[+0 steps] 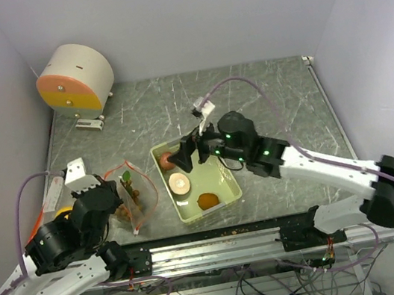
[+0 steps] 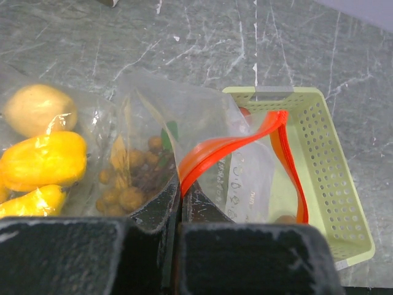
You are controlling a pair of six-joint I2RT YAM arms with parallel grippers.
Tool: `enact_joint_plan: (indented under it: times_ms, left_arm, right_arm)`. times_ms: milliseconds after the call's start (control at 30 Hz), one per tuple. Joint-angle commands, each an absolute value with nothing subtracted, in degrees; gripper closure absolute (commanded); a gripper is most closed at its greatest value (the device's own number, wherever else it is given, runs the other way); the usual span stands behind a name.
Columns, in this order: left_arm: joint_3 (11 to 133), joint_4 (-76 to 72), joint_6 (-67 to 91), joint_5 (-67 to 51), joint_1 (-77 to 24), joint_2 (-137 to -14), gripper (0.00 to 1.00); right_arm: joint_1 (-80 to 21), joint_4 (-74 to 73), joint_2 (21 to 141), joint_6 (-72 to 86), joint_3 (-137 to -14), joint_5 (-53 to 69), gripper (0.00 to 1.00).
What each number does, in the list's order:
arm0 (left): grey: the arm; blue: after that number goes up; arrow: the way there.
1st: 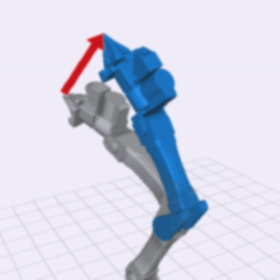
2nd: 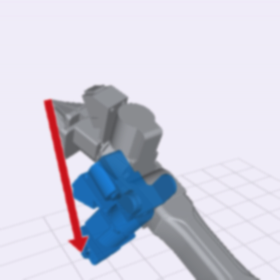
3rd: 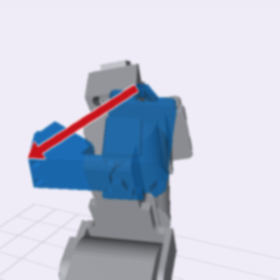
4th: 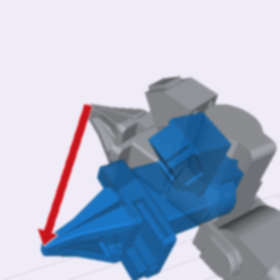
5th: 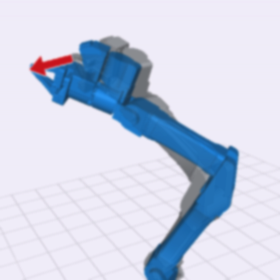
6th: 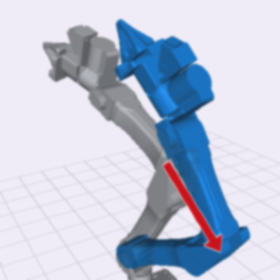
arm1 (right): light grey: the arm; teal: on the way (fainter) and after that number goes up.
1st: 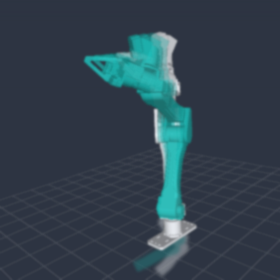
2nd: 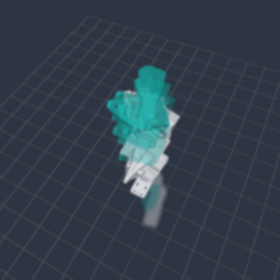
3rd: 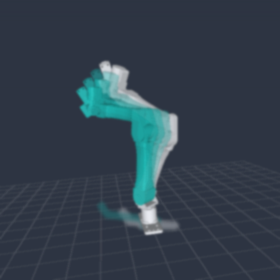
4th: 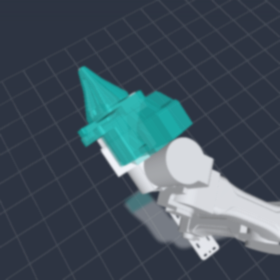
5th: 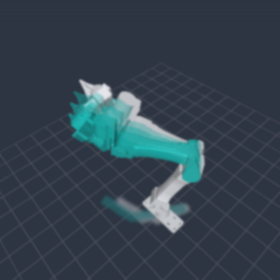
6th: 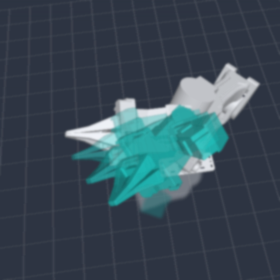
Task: Place the food in the zip-top bag and seal the zipper
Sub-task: Pick up the fake vegetable from the bin.
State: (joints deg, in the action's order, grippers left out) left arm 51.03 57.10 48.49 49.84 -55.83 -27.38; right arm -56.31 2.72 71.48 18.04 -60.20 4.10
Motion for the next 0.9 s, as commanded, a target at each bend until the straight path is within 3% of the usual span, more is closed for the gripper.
enact_joint_plan:
  times_ms: [0,367,733,800,867]
  left_arm:
    - [51.7,54.3,48.9,49.4,-55.9,-26.6,0.93]
    - [49.8,54.2,48.9,49.0,-55.8,-25.8,0.93]
    - [50.0,56.2,49.7,48.1,-55.8,-23.7,0.93]
    - [50.1,56.1,49.7,48.2,-55.8,-23.3,0.93]
    - [49.9,55.9,49.6,48.3,-55.8,-23.2,0.93]
  right_arm:
    - [-53.5,0.3,80.7,20.7,-58.5,0.7,0.04]
    - [-52.7,7.7,97.6,20.0,-57.7,8.1,0.1]
    - [-52.8,8.5,107.2,19.5,-58.7,4.6,0.14]
    - [-52.8,9.0,107.6,19.6,-58.1,4.9,0.17]
    - [-52.8,9.6,107.7,19.7,-57.7,4.8,0.26]
